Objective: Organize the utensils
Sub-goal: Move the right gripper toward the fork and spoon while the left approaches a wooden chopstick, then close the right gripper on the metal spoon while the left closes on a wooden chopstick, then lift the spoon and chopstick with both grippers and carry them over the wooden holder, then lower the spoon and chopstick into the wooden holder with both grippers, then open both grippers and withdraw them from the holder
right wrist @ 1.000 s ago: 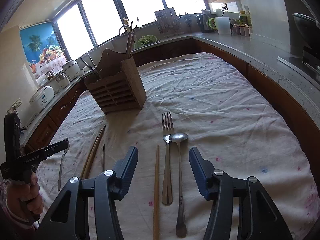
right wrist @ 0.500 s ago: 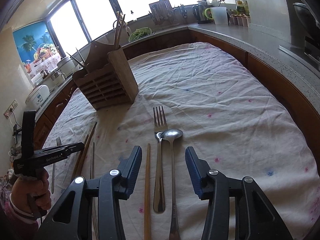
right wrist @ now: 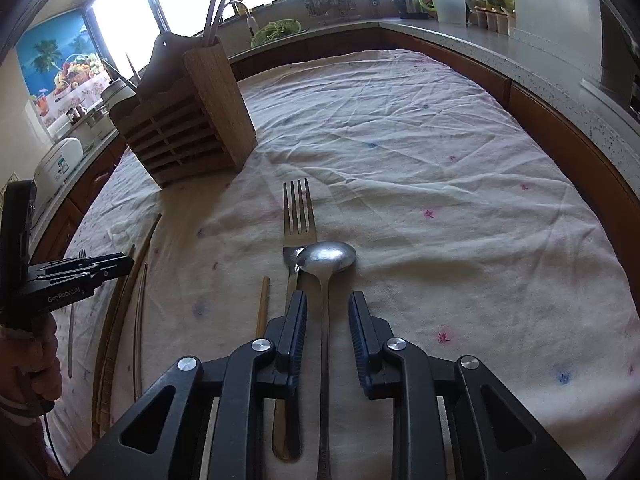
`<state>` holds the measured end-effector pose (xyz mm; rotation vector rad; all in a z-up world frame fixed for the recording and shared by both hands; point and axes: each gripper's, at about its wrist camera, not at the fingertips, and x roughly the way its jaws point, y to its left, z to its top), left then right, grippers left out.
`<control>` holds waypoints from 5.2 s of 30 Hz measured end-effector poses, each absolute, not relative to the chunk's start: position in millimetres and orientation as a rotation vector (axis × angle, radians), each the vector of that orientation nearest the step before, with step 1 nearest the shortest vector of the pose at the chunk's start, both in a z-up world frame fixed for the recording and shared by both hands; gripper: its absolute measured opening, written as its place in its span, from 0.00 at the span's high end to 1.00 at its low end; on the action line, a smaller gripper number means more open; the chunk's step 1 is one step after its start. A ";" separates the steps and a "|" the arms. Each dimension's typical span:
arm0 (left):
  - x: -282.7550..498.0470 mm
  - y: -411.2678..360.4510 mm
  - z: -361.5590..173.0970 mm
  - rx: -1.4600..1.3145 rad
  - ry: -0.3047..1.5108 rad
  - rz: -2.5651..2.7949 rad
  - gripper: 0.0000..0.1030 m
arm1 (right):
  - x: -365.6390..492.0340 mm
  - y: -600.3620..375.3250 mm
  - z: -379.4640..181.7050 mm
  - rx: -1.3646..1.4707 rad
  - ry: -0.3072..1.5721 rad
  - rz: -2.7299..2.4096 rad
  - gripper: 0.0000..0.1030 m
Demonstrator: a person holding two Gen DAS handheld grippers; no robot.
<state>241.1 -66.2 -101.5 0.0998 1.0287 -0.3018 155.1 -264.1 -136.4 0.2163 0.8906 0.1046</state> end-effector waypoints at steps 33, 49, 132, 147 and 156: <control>166.5 -6.4 23.3 -0.093 0.712 -0.391 0.96 | 115.9 -241.7 -27.4 0.239 0.632 0.220 0.96; 150.9 28.3 64.0 -0.190 0.562 -0.370 0.96 | 118.4 -225.7 5.8 0.236 0.544 0.264 0.96; 332.9 6.5 59.0 -0.267 0.400 -0.280 0.94 | 308.3 -180.7 -21.7 0.219 0.586 0.261 0.95; 315.4 11.3 58.6 -0.282 0.430 -0.271 0.36 | 291.0 -199.9 -11.0 0.286 0.551 0.243 0.56; 280.2 27.6 42.3 -0.303 0.486 -0.227 0.24 | 252.2 -222.0 -6.0 0.336 0.500 0.234 0.21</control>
